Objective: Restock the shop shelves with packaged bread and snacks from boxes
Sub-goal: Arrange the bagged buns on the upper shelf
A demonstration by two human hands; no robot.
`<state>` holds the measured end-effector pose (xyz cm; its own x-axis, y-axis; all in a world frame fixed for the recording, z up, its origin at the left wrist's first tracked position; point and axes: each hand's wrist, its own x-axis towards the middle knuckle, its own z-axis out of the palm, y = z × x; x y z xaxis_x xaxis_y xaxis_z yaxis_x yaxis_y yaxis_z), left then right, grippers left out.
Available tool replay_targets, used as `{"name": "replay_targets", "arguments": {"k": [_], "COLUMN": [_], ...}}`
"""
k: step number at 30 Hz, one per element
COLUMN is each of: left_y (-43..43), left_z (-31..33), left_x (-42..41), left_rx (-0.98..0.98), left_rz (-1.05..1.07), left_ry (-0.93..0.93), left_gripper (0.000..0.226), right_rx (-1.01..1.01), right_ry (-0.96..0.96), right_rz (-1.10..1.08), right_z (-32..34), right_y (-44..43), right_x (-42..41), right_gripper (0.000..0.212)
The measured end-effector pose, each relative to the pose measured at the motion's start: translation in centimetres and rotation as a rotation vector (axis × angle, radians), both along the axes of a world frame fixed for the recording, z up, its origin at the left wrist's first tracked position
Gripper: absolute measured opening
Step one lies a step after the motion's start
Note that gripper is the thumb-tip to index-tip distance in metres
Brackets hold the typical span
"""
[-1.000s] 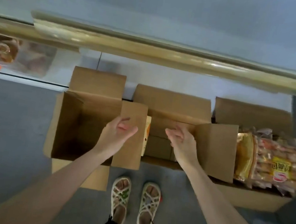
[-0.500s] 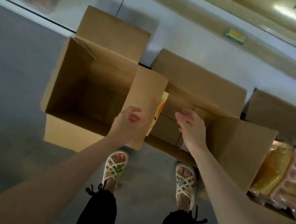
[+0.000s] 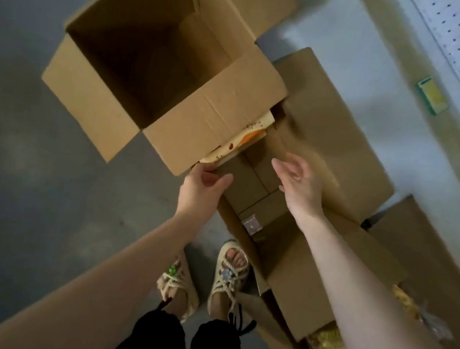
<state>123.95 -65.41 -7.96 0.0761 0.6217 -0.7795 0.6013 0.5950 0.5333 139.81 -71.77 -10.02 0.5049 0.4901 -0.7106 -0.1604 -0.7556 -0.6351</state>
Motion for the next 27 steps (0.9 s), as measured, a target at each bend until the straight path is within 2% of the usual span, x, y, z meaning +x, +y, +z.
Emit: {"name": "replay_targets", "arguments": {"k": [9,12,17,27], "left_y": [-3.9,-3.9,-3.7,-2.3], "left_z": [-7.6,-9.7,-12.4,-16.9], "left_x": [0.9,1.1,1.1,1.4], "left_rx": [0.024,0.031,0.029,0.075], "left_rz": [0.418,0.497,0.529,0.559], "left_ry": [-0.051,-0.103,-0.185,-0.193], "left_gripper": [0.070,0.076,0.083,0.075], "right_rx": [0.022,0.065,0.079,0.102], "right_ry": [-0.033,-0.039,-0.057,-0.108], "right_rz": [0.206,0.201,0.237,0.283], "right_z": [-7.5,-9.6,-11.9,-15.2], "right_y": [0.3,1.3,2.6,5.2], "right_x": [1.8,2.0,2.3,3.6], "right_gripper": [0.065,0.068,0.076,0.089]}}
